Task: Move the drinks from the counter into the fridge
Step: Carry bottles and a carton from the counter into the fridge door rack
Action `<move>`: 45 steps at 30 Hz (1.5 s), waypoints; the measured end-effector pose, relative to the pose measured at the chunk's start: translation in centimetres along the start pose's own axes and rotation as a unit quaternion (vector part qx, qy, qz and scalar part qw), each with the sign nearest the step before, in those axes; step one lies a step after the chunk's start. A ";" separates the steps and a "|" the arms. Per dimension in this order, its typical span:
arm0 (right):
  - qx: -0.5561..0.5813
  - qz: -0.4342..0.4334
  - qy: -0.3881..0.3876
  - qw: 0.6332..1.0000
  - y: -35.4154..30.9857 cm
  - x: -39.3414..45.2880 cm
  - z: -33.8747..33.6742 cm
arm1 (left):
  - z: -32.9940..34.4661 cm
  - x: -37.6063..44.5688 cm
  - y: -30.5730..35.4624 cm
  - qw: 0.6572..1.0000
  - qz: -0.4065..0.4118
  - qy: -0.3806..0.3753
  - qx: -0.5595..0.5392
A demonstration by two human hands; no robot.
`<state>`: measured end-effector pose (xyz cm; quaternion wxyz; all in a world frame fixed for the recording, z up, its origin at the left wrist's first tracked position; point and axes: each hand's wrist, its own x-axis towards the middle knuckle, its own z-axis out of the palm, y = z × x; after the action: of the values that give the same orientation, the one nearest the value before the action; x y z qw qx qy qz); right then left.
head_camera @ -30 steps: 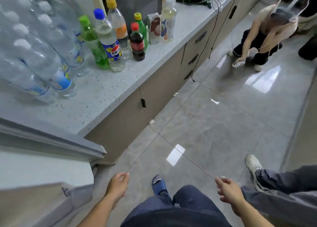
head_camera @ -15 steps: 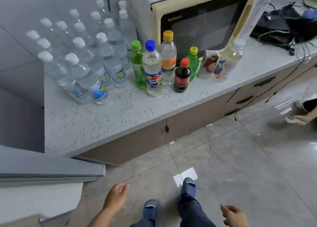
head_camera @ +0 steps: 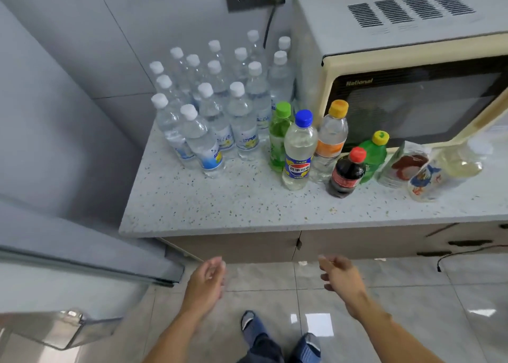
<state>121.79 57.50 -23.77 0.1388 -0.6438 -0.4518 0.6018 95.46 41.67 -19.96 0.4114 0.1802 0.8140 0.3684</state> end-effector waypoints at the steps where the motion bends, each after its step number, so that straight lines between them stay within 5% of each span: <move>1: -0.001 -0.025 -0.009 1.000 -2.0 0.1 0.9 | -0.2 0.3 1.1 1.000 0.019 0.001 -0.012; 8: 0.021 -0.180 -0.013 0.983 -13.7 -0.4 5.5 | -1.4 3.3 9.8 0.986 0.138 0.035 -0.081; 15: 0.046 -0.319 0.234 0.917 -15.0 0.1 2.2 | 2.6 4.8 16.6 0.972 0.223 -0.018 -0.068; 19: 0.054 -0.289 0.323 0.900 -15.2 1.2 -2.8 | 7.0 4.3 18.9 0.966 0.246 -0.059 -0.051; 30: -0.181 -0.364 0.203 0.891 -18.7 3.8 -7.8 | 16.7 2.7 21.0 0.960 0.260 -0.097 0.025; 41: -0.105 -0.451 0.081 0.883 -17.1 2.3 -8.8 | 19.4 2.6 20.8 0.946 0.297 -0.128 0.040; 45: -0.015 -0.384 0.116 0.916 -16.2 3.2 -9.7 | 19.3 3.3 19.4 0.961 0.256 -0.091 0.056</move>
<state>123.38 72.38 -11.87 0.4011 -0.4880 -0.6541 0.4161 108.79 65.22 -14.71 0.3652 0.4384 0.7188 0.3971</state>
